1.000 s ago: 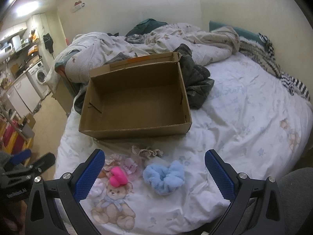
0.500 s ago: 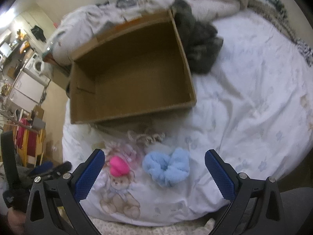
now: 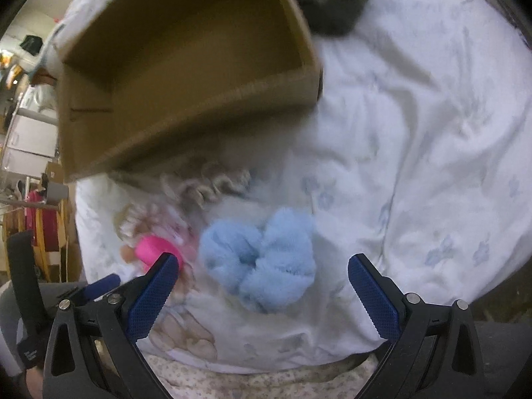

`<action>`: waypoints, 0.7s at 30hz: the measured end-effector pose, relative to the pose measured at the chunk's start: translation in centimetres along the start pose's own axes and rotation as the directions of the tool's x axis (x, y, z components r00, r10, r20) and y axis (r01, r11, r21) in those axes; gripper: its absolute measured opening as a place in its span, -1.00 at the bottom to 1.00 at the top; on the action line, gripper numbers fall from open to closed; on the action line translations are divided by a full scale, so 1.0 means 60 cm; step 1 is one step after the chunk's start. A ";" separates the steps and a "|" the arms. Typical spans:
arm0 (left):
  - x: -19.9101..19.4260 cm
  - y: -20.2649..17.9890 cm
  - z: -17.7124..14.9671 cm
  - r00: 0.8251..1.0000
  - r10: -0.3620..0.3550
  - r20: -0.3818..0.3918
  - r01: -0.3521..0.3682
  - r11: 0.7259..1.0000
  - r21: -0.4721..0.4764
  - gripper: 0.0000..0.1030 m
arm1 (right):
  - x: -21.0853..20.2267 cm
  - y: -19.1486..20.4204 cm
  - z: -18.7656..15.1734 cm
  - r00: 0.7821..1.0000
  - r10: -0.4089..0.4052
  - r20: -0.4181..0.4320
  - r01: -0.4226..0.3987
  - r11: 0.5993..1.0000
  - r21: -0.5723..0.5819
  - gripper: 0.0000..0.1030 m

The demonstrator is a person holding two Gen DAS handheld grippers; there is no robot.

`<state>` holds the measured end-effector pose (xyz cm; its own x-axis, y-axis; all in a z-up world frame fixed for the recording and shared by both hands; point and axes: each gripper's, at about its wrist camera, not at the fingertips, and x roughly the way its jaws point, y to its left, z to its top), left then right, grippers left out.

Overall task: Organize soft objects
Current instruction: 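Grasp the white sock with the left tool while the right tool grasps the blue scrunchie, then carry the white sock and blue scrunchie over the cardboard box with both tools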

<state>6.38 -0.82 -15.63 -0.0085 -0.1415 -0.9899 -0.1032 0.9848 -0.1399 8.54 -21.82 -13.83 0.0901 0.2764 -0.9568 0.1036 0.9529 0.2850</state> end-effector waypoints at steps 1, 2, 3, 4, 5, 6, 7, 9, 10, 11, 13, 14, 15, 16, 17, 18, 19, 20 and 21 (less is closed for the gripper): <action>0.002 0.002 -0.003 1.000 -0.006 -0.002 0.006 1.000 -0.007 -0.17 | 0.005 0.003 0.000 1.000 -0.004 -0.004 0.004 1.000 -0.010 1.00; 0.005 0.006 -0.004 1.000 -0.007 0.001 0.007 1.000 -0.012 -0.24 | 0.009 0.007 0.001 1.000 -0.008 -0.004 0.008 1.000 -0.019 1.00; 0.005 0.009 -0.007 1.000 -0.010 0.005 0.010 1.000 -0.017 -0.34 | 0.010 0.011 0.001 1.000 -0.012 -0.002 0.012 1.000 -0.028 1.00; 0.005 0.012 -0.010 1.000 -0.023 0.003 0.023 1.000 -0.020 -0.40 | 0.013 0.017 0.003 1.000 -0.015 -0.002 0.015 0.999 -0.035 1.00; 0.006 0.013 -0.012 0.999 -0.043 -0.004 0.043 0.999 -0.020 -0.52 | 0.016 0.019 0.004 1.000 -0.015 -0.005 0.015 0.999 -0.042 0.89; 0.007 0.014 -0.015 0.998 -0.062 -0.013 0.062 0.998 -0.018 -0.56 | 0.020 0.021 0.005 1.000 -0.017 -0.009 0.017 0.999 -0.045 0.83; 0.008 0.018 -0.014 0.998 -0.064 -0.012 0.063 0.998 -0.017 -0.56 | 0.025 0.022 0.005 1.000 -0.021 -0.015 0.021 0.999 -0.044 0.74; 0.006 0.023 -0.020 0.998 -0.064 -0.004 0.063 0.998 -0.020 -0.57 | 0.041 0.024 0.006 0.999 -0.028 -0.025 0.027 0.999 -0.042 0.54; -0.002 0.039 -0.009 0.998 -0.065 -0.005 0.064 0.998 -0.019 -0.58 | 0.040 0.022 0.004 0.999 -0.026 -0.031 0.024 0.999 -0.044 0.34; -0.005 0.042 -0.013 0.998 -0.065 -0.002 0.065 0.998 -0.018 -0.59 | 0.040 0.022 0.003 0.999 -0.018 -0.033 0.017 0.999 -0.046 0.17; -0.013 0.051 -0.019 0.998 -0.067 0.011 0.067 0.998 -0.017 -0.59 | 0.033 0.023 0.000 1.000 -0.018 -0.022 0.016 0.998 -0.056 0.05; -0.016 0.054 -0.022 0.998 -0.065 0.017 0.066 0.998 -0.015 -0.60 | 0.029 0.025 -0.002 1.000 -0.016 -0.016 0.015 0.998 -0.061 -0.07; -0.022 0.056 -0.024 0.998 -0.063 0.023 0.064 0.998 -0.014 -0.60 | 0.026 0.023 -0.003 1.000 -0.009 -0.016 0.008 0.998 -0.062 -0.11; -0.034 0.054 -0.023 0.998 -0.058 0.028 0.059 0.998 -0.017 -0.60 | 0.023 0.021 -0.006 1.000 0.000 -0.017 -0.001 0.998 -0.060 -0.23; -0.043 0.058 -0.027 0.998 -0.058 0.034 0.059 0.998 -0.022 -0.60 | 0.021 0.021 -0.009 1.000 0.008 -0.020 -0.009 0.998 -0.059 -0.36; -0.050 0.061 -0.029 0.998 -0.058 0.040 0.059 0.998 -0.026 -0.60 | 0.016 0.019 -0.014 1.000 0.017 -0.020 -0.018 0.998 -0.059 -0.40; -0.059 0.068 -0.034 0.997 -0.053 0.050 0.055 0.998 -0.028 -0.60 | 0.011 0.019 -0.018 1.000 0.027 -0.016 -0.028 0.998 -0.060 -0.48; -0.068 0.071 -0.039 0.997 -0.049 0.060 0.051 0.998 -0.031 -0.60 | 0.006 0.022 -0.022 0.999 0.035 -0.013 -0.036 0.997 -0.065 -0.54; -0.080 0.076 -0.043 0.996 -0.046 0.074 0.048 0.998 -0.034 -0.60 | -0.003 0.024 -0.026 0.999 0.047 -0.003 -0.047 0.997 -0.069 -0.56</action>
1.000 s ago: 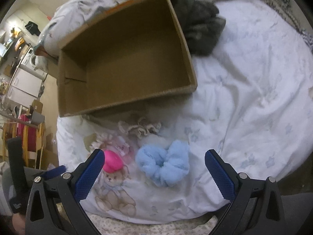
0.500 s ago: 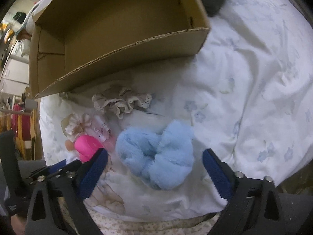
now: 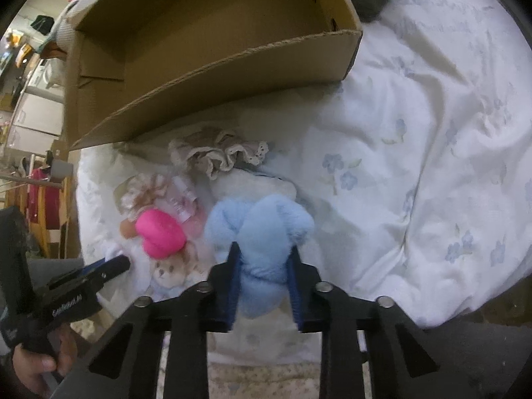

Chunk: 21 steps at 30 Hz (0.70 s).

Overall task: Organize soft objects
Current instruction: 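Carry the white sock and blue scrunchie over the cardboard box with both tools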

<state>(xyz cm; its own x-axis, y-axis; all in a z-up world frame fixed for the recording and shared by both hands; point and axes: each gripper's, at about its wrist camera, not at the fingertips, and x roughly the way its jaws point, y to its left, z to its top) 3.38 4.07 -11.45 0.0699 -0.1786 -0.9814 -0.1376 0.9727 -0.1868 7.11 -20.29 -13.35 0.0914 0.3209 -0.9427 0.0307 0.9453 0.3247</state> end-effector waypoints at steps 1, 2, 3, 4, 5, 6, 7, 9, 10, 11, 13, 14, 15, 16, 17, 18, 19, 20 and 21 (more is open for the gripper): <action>-0.019 0.007 -0.003 1.000 0.004 0.022 -0.004 1.000 -0.002 -0.60 | -0.010 0.002 -0.003 1.000 0.008 0.013 -0.008 1.000 -0.005 -0.60; -0.031 0.011 -0.006 0.999 0.008 0.040 -0.008 1.000 -0.001 -0.60 | -0.025 -0.001 -0.006 0.999 0.016 0.030 -0.015 1.000 -0.013 -0.61; -0.041 0.012 -0.010 0.998 0.013 0.058 -0.013 1.000 0.000 -0.60 | -0.039 0.000 -0.009 0.999 0.020 0.050 -0.019 1.000 -0.020 -0.62; -0.057 0.015 -0.013 0.997 0.015 0.081 -0.015 1.000 -0.001 -0.60 | -0.051 0.001 -0.010 0.998 0.027 0.065 -0.025 0.999 -0.026 -0.65; -0.065 0.016 -0.013 0.995 0.018 0.097 -0.018 1.000 0.000 -0.60 | -0.063 0.002 -0.011 0.996 0.034 0.080 -0.032 0.999 -0.030 -0.66; -0.082 0.019 -0.016 0.993 0.019 0.118 -0.019 1.000 0.003 -0.60 | -0.076 0.005 -0.013 0.995 0.043 0.096 -0.039 0.999 -0.037 -0.66; -0.094 0.022 -0.016 0.991 0.016 0.132 -0.018 1.000 0.007 -0.60 | -0.085 0.009 -0.014 0.993 0.051 0.107 -0.047 0.998 -0.042 -0.67; -0.108 0.020 -0.003 0.987 0.014 0.159 -0.018 1.000 0.023 -0.60 | -0.112 0.010 -0.016 0.989 0.065 0.134 -0.058 0.997 -0.054 -0.67; -0.115 0.015 0.003 0.985 0.014 0.172 -0.019 0.999 0.030 -0.60 | -0.125 0.012 -0.017 0.986 0.072 0.147 -0.063 0.996 -0.062 -0.67; -0.128 0.015 0.006 0.982 0.013 0.188 -0.020 0.999 0.038 -0.60 | -0.137 0.015 -0.015 0.984 0.080 0.162 -0.069 0.995 -0.071 -0.67; -0.131 -0.008 0.020 0.976 0.006 0.216 -0.018 0.998 0.053 -0.60 | -0.170 0.018 -0.010 0.976 0.096 0.195 -0.080 0.993 -0.091 -0.67; -0.140 -0.011 0.026 0.973 0.000 0.229 -0.015 0.998 0.062 -0.60 | -0.187 0.018 -0.007 0.971 0.106 0.215 -0.086 0.991 -0.101 -0.67; -0.142 -0.023 0.033 0.971 0.001 0.240 -0.018 0.997 0.069 -0.60 | -0.193 0.034 -0.003 0.966 0.112 0.232 -0.088 0.990 -0.108 -0.67; -0.142 -0.040 0.046 0.967 0.001 0.256 -0.022 0.997 0.079 -0.60 | -0.208 0.036 0.002 0.961 0.123 0.247 -0.097 0.989 -0.115 -0.67; -0.151 -0.048 0.054 0.963 -0.002 0.268 -0.022 0.996 0.086 -0.60 | -0.223 0.038 0.009 0.954 0.141 0.266 -0.111 0.986 -0.123 -0.67; -0.162 -0.054 0.065 0.959 -0.007 0.283 -0.022 0.995 0.096 -0.60 | -0.233 0.047 0.019 0.945 0.157 0.287 -0.122 0.983 -0.134 -0.67; -0.162 -0.064 0.072 0.956 -0.009 0.293 -0.022 0.994 0.103 -0.60 | -0.241 0.053 0.026 0.939 0.161 0.303 -0.122 0.982 -0.145 -0.67; -0.165 -0.073 0.079 0.952 -0.012 0.305 -0.023 0.994 0.110 -0.60 | -0.249 0.057 0.037 0.934 0.161 0.319 -0.117 0.981 -0.154 -0.67; -0.175 -0.081 0.091 0.947 -0.016 0.320 -0.024 0.992 0.120 -0.60 | -0.250 0.064 0.044 0.929 0.162 0.332 -0.114 0.980 -0.161 -0.67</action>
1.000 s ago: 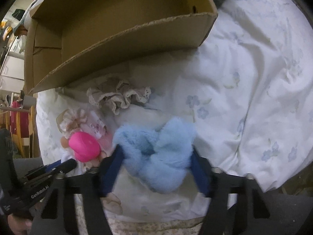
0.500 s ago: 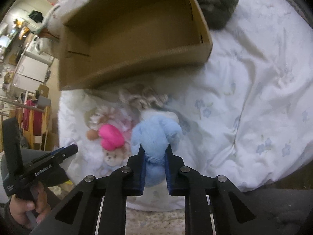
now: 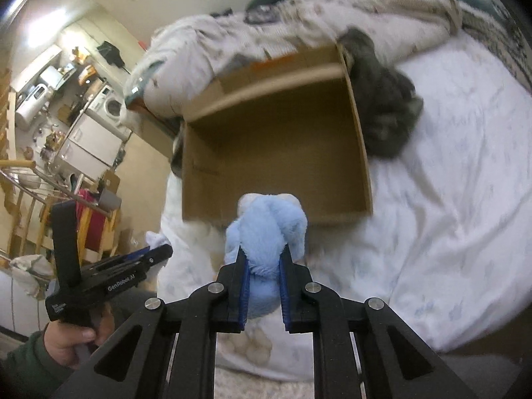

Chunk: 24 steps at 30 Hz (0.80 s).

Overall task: Organize soft objects
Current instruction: 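Carry the white sock and blue scrunchie over the cardboard box with both tools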

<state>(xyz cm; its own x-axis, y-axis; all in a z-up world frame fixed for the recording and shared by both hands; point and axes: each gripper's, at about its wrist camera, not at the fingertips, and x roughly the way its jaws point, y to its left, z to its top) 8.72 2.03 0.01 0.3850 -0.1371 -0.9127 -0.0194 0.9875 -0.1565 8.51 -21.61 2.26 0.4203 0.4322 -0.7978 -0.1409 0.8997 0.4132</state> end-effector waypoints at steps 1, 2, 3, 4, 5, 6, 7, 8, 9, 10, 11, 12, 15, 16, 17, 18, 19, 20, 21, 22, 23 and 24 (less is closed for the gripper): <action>0.001 -0.005 0.010 1.000 0.003 0.013 -0.003 1.000 0.010 -0.60 | 0.001 0.001 0.010 1.000 0.001 0.011 -0.001 1.000 -0.006 -0.67; -0.002 -0.011 0.022 1.000 0.006 0.028 -0.007 1.000 0.023 -0.60 | 0.003 0.002 0.023 1.000 0.001 0.017 -0.001 1.000 -0.012 -0.67; -0.004 -0.018 0.037 0.999 0.008 0.045 -0.010 0.999 0.037 -0.60 | 0.008 0.003 0.033 1.000 0.003 0.024 -0.002 1.000 -0.016 -0.67; -0.002 -0.021 0.048 0.998 0.008 0.055 -0.010 0.999 0.045 -0.60 | 0.011 0.002 0.043 0.999 0.008 0.031 -0.007 1.000 -0.019 -0.67; -0.002 -0.026 0.059 0.998 0.004 0.065 -0.008 0.999 0.053 -0.60 | 0.020 0.001 0.054 0.999 0.007 0.038 -0.006 1.000 -0.024 -0.67; 0.000 -0.032 0.073 0.997 0.004 0.079 -0.009 0.998 0.066 -0.60 | 0.027 0.003 0.060 0.999 0.004 0.043 -0.003 1.000 -0.030 -0.67; 0.005 -0.033 0.080 0.996 0.007 0.088 -0.013 0.997 0.074 -0.60 | 0.038 0.002 0.067 0.999 0.005 0.050 -0.003 0.999 -0.036 -0.67; 0.011 -0.035 0.089 0.995 0.011 0.100 -0.019 0.997 0.081 -0.60 | 0.050 -0.001 0.070 0.999 0.007 0.053 -0.005 0.999 -0.036 -0.67; 0.017 -0.037 0.098 0.994 0.014 0.109 -0.024 0.996 0.089 -0.60 | 0.066 -0.006 0.075 0.999 0.008 0.051 -0.006 0.999 -0.032 -0.67; 0.026 -0.039 0.109 0.993 0.017 0.116 -0.028 0.995 0.095 -0.60 | 0.078 -0.009 0.079 0.999 0.009 0.048 -0.008 1.000 -0.026 -0.67; 0.034 -0.041 0.115 0.993 0.018 0.118 -0.030 0.995 0.099 -0.60 | 0.091 -0.013 0.083 0.999 0.010 0.045 -0.009 1.000 -0.021 -0.67; 0.043 -0.042 0.121 0.993 0.021 0.114 -0.033 0.994 0.101 -0.60 | 0.105 -0.017 0.085 0.999 0.009 0.044 -0.008 1.000 -0.015 -0.67; 0.071 -0.049 0.135 0.994 0.024 0.108 -0.036 0.992 0.117 -0.60 | 0.139 -0.026 0.089 0.999 0.008 0.037 -0.007 1.000 -0.009 -0.67; 0.078 -0.051 0.136 0.994 0.022 0.110 -0.036 0.992 0.124 -0.60 | 0.149 -0.028 0.088 0.999 0.004 0.033 -0.004 1.000 -0.011 -0.67; 0.085 -0.055 0.137 0.994 0.022 0.110 -0.037 0.990 0.134 -0.60 | 0.156 -0.030 0.087 0.999 0.000 0.032 0.000 1.000 -0.015 -0.67; 0.095 -0.059 0.137 0.994 0.017 0.108 -0.033 0.989 0.147 -0.60 | 0.163 -0.032 0.086 0.999 -0.003 0.032 0.004 1.000 -0.019 -0.67; 0.103 -0.062 0.136 0.994 0.012 0.105 -0.028 0.987 0.155 -0.60 | 0.169 -0.035 0.084 1.000 -0.004 0.031 0.005 1.000 -0.022 -0.67; 0.111 -0.065 0.134 0.995 0.005 0.100 -0.021 0.986 0.163 -0.60 | 0.174 -0.036 0.083 1.000 -0.005 0.029 0.006 1.000 -0.023 -0.67; 0.118 -0.067 0.132 0.995 -0.001 0.097 -0.015 0.986 0.167 -0.60 | 0.181 -0.039 0.082 1.000 -0.013 0.025 0.013 1.000 -0.026 -0.67; 0.127 -0.069 0.129 0.996 -0.009 0.093 -0.007 0.985 0.172 -0.60 | 0.188 -0.042 0.080 1.000 -0.022 0.017 0.023 0.999 -0.029 -0.67; 0.134 -0.071 0.127 0.996 -0.011 0.090 -0.005 0.984 0.177 -0.60 | 0.196 -0.044 0.080 1.000 -0.028 0.005 0.028 0.999 -0.026 -0.67; 0.143 -0.074 0.125 0.996 -0.009 0.087 -0.007 0.983 0.183 -0.60 | 0.203 -0.047 0.077 1.000 -0.030 -0.007 0.030 0.999 -0.023 -0.67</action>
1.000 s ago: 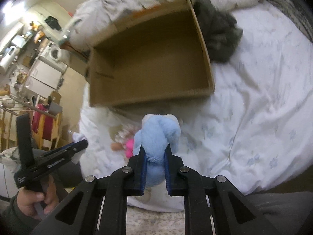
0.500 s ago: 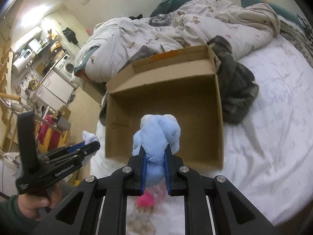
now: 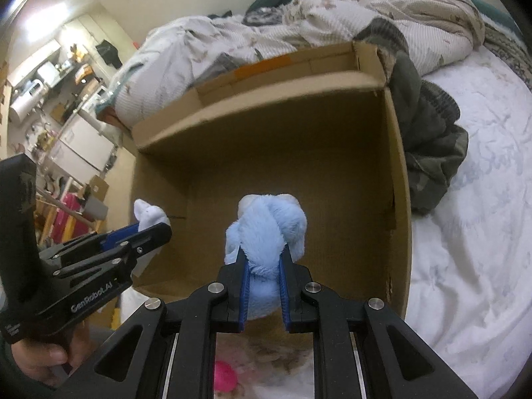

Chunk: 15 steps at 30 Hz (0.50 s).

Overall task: Organize soft objects
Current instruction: 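Carry the white sock and blue scrunchie over the cardboard box with both tools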

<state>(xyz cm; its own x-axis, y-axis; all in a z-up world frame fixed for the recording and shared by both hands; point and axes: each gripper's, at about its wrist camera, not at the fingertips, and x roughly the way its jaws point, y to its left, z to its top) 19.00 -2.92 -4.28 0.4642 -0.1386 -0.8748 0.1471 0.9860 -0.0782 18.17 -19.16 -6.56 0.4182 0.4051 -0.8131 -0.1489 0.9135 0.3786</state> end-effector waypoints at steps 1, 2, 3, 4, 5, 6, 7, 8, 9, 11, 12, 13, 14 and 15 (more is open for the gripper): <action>0.006 -0.001 -0.003 1.000 0.003 -0.002 -0.003 1.000 0.005 -0.60 | 0.006 -0.001 -0.001 1.000 -0.005 -0.011 0.005 1.000 0.000 -0.67; 0.012 -0.002 -0.006 1.000 0.008 -0.003 -0.008 1.000 0.010 -0.60 | 0.012 -0.001 -0.003 1.000 -0.016 -0.022 0.016 1.000 -0.005 -0.67; 0.016 -0.003 -0.008 1.000 0.012 -0.004 -0.012 1.000 0.015 -0.60 | 0.018 -0.001 -0.005 0.999 -0.027 -0.034 0.026 1.000 -0.011 -0.67; 0.022 -0.004 -0.011 1.000 0.016 -0.008 -0.016 1.000 0.020 -0.60 | 0.025 -0.001 -0.007 0.998 -0.035 -0.047 0.034 0.999 -0.016 -0.67; 0.025 -0.003 -0.013 1.000 0.020 -0.013 -0.020 1.000 0.021 -0.60 | 0.031 -0.002 -0.008 0.997 -0.044 -0.061 0.042 0.999 -0.019 -0.67; 0.029 -0.001 -0.015 1.000 0.022 -0.019 -0.022 1.000 0.018 -0.60 | 0.038 -0.003 -0.009 0.996 -0.052 -0.074 0.051 0.998 -0.021 -0.67; 0.033 0.000 -0.018 0.999 0.022 -0.025 -0.022 1.000 0.013 -0.60 | 0.044 -0.005 -0.009 0.994 -0.063 -0.088 0.061 0.998 -0.023 -0.67; 0.036 0.001 -0.019 0.999 0.025 -0.032 -0.025 1.000 0.009 -0.60 | 0.050 -0.008 -0.013 0.992 -0.077 -0.100 0.075 0.997 -0.025 -0.67; 0.040 0.003 -0.020 0.999 0.027 -0.042 -0.027 1.000 0.004 -0.60 | 0.055 -0.009 -0.013 0.990 -0.085 -0.109 0.083 0.996 -0.023 -0.67; 0.044 0.004 -0.022 0.998 0.026 -0.052 -0.026 1.000 0.001 -0.60 | 0.061 -0.012 -0.013 0.987 -0.099 -0.123 0.097 0.995 -0.023 -0.67; 0.046 0.004 -0.023 0.998 0.026 -0.056 -0.026 1.000 0.004 -0.60 | 0.065 -0.013 -0.014 0.985 -0.110 -0.130 0.107 0.994 -0.028 -0.67; 0.047 0.003 -0.024 0.998 0.027 -0.058 -0.026 1.000 0.006 -0.60 | 0.067 -0.013 -0.012 0.984 -0.118 -0.135 0.115 0.993 -0.029 -0.67; 0.047 0.002 -0.025 0.998 0.028 -0.058 -0.027 1.000 0.008 -0.60 | 0.070 -0.015 -0.012 0.982 -0.127 -0.140 0.124 0.992 -0.027 -0.67; 0.047 0.002 -0.025 0.998 0.029 -0.059 -0.028 1.000 0.009 -0.60 | 0.072 -0.014 -0.011 0.981 -0.134 -0.142 0.131 0.991 -0.028 -0.67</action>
<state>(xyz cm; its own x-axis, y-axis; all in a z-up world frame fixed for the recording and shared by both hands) 19.01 -3.07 -7.49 0.4161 -0.1046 -0.9033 0.1420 0.9886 -0.0490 19.52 -18.16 -10.67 0.3027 0.2806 -0.9109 -0.1181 0.9594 0.2563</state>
